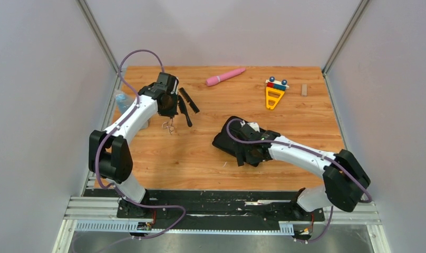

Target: Sort the hair-cutting tools

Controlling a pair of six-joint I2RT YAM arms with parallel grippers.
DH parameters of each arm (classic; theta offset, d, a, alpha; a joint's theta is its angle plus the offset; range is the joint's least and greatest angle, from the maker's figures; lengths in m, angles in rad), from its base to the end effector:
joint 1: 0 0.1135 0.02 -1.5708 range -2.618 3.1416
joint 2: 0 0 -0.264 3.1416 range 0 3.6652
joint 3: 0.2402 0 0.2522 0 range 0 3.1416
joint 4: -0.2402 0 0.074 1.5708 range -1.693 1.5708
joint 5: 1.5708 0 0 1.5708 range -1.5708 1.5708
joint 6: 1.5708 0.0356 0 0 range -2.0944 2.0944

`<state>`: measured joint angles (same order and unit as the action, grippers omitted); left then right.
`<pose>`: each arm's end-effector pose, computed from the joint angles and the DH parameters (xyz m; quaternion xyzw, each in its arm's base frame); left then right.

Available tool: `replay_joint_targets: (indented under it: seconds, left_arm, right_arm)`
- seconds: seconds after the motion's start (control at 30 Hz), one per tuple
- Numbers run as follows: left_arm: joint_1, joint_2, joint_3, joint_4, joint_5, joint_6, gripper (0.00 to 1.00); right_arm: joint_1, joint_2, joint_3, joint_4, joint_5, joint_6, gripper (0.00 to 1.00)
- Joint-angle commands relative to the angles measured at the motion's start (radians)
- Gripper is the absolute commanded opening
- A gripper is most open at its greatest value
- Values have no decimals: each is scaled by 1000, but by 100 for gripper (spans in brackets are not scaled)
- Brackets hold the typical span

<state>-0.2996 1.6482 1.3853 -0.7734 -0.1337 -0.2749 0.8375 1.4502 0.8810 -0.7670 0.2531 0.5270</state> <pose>0.3341 -0.0982 0.2769 -0.0057 0.9625 -0.0129 0.2709 0.1754 0.1814 0.1886 -0.1377 0.9756 -0.0241 0.1691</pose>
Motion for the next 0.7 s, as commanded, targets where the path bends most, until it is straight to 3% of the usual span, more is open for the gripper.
replay_joint_targets:
  seconds: [0.0,0.17,0.33,0.67]
  left_arm:
    - [-46,-43,9,2,49,70,0]
    - [-49,-46,10,0,65,54,0]
    - [-49,-57,8,-7,74,40,0]
    - [-49,-91,-10,-37,27,32,0]
  right_arm:
    - [-33,-126,-1,34,-14,-33,93]
    - [-70,-215,38,87,-156,-128,98]
    - [-148,-174,110,128,-216,-124,98]
    - [-154,224,450,203,-190,-39,95]
